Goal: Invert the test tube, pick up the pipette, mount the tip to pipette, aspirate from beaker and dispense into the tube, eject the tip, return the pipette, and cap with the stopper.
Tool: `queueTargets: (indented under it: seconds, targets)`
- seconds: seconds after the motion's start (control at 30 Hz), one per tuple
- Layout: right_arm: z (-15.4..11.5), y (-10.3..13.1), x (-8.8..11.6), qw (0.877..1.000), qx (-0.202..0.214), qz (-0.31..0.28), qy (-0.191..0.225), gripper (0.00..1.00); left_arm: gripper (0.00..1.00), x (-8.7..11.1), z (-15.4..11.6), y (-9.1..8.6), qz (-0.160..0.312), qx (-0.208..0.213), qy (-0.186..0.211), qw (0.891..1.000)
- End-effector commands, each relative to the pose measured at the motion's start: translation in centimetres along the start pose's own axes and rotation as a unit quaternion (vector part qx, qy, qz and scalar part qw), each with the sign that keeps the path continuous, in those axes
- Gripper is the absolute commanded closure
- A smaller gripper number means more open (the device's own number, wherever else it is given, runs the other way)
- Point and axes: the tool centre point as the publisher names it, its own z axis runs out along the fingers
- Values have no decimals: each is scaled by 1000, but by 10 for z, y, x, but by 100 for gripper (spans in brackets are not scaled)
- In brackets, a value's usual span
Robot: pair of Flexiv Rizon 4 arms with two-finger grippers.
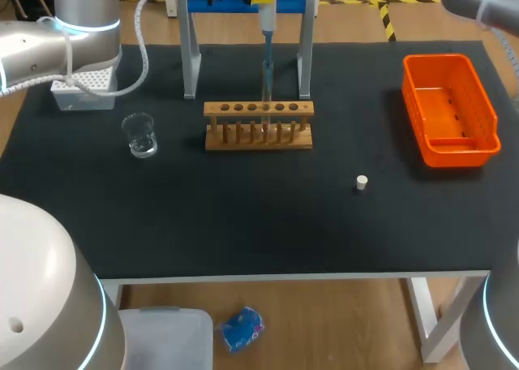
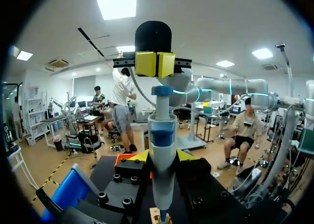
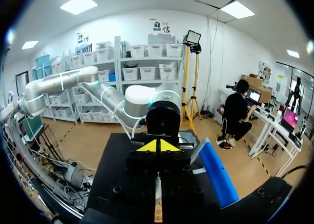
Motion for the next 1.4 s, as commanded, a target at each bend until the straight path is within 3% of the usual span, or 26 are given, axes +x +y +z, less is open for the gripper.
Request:
queueTargets:
  seconds: [0.03, 0.5, 0.53, 0.57, 0.6, 0.8, 0.97, 1.23, 1.4]
  targets:
    - [-6, 6, 6, 1000, 0, -7, -5, 100, 100, 1, 0, -1, 0, -1, -1, 1000]
    - [-45, 2, 19, 999, -5, -24, -35, 97, 100, 1, 0, -1, 0, -1, -1, 1000]
    - [-49, 0, 20, 999, -5, -25, -38, 76, 100, 1, 0, -1, 0, -1, -1, 1000]
    - [-53, -2, 21, 999, -5, -28, -45, 47, 100, 1, 0, -1, 0, -1, -1, 1000]
    - [-58, -5, 23, 999, -5, -28, -46, 0, 100, 1, 0, -1, 0, -1, -1, 1000]
    - [-77, -32, 37, 998, -19, -49, -47, 0, 100, 1, 0, -1, 0, -1, -1, 1000]
    - [-81, -78, 49, 998, -29, -47, -29, 0, 100, 1, 0, -1, 0, -1, -1, 1000]
    - [-67, -145, 57, 998, -28, -50, -17, 0, 100, 1, 0, -1, 0, -1, -1, 1000]
    - [-53, -184, 50, 999, -11, -41, -12, 0, 100, 1, 0, -1, 0, -1, -1, 1000]
